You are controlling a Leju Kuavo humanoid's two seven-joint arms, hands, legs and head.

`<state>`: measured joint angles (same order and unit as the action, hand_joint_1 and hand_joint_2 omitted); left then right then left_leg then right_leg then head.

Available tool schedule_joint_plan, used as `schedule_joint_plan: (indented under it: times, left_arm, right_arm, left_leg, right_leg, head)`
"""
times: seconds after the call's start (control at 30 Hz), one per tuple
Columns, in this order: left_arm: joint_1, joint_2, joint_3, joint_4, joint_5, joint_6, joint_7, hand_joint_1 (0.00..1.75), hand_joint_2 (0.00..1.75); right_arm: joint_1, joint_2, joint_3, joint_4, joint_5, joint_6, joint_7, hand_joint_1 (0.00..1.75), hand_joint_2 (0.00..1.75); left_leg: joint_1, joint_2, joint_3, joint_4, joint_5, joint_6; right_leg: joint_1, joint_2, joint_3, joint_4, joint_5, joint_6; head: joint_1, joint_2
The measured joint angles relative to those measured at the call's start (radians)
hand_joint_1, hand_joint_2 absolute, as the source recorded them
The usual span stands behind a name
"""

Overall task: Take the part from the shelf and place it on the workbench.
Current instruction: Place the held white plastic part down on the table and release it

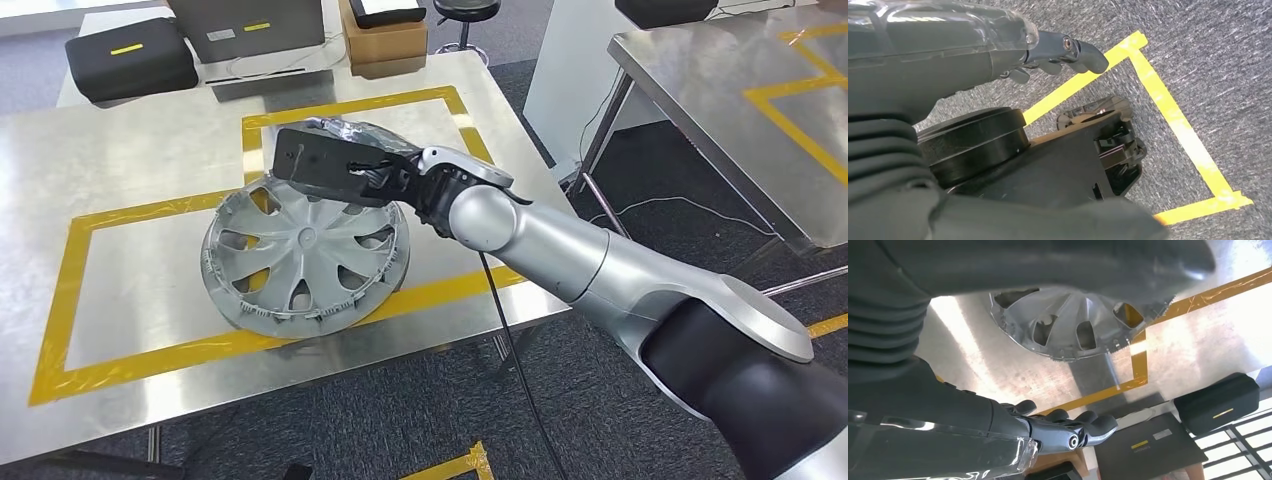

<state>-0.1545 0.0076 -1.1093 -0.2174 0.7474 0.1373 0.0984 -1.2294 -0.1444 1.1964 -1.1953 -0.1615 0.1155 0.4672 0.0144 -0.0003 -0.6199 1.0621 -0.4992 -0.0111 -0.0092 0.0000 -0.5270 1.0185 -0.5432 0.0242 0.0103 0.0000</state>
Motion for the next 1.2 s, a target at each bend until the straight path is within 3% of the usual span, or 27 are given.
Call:
schedule_joint_plan:
  times: [0.4,0.53,0.73,1.0,1.2]
  left_arm:
    - [0.003,0.000,0.000,0.000,0.008,0.002,-0.016,0.00,0.00]
    - [0.026,0.003,0.000,0.000,0.025,0.029,-0.037,0.00,0.00]
    - [0.039,0.015,0.000,0.001,0.047,0.039,-0.042,0.00,0.00]
    - [0.042,0.023,0.005,0.001,0.093,0.066,-0.040,0.00,0.00]
    - [0.042,0.026,0.008,0.001,0.109,0.072,-0.038,0.00,0.00]
  right_arm:
    - [0.047,-0.037,-0.059,-0.041,-0.138,-0.162,-0.155,0.00,0.00]
    - [0.301,-0.173,-0.266,-0.230,-0.295,-0.368,-0.437,0.00,0.00]
    - [0.608,-0.264,-0.500,-0.444,-0.378,-0.390,-0.645,0.00,0.00]
    - [1.049,-0.253,-0.722,-0.722,-0.390,-0.288,-0.903,0.00,0.00]
    - [1.203,-0.217,-0.763,-0.811,-0.385,-0.261,-0.939,0.00,0.00]
  left_leg:
    - [0.000,-0.011,0.002,0.000,0.000,0.000]
    - [0.002,-0.036,0.011,0.000,-0.001,0.000]
    - [0.002,-0.038,0.013,0.000,-0.002,0.002]
    - [0.002,-0.029,0.014,-0.001,-0.006,0.003]
    - [0.002,-0.007,0.019,-0.003,-0.008,0.003]
  right_leg:
    - [0.000,-0.005,0.002,-0.001,-0.001,0.000]
    - [0.000,-0.025,0.019,-0.010,-0.006,0.003]
    - [0.000,-0.028,0.025,-0.014,-0.008,0.005]
    - [0.000,-0.027,0.026,-0.015,-0.010,0.007]
    - [0.000,-0.012,0.026,-0.015,-0.010,0.006]
  head:
    - [-0.002,0.000]
    - [-0.002,0.000]
    - [0.001,0.000]
    - [0.003,0.000]
    - [0.002,0.000]
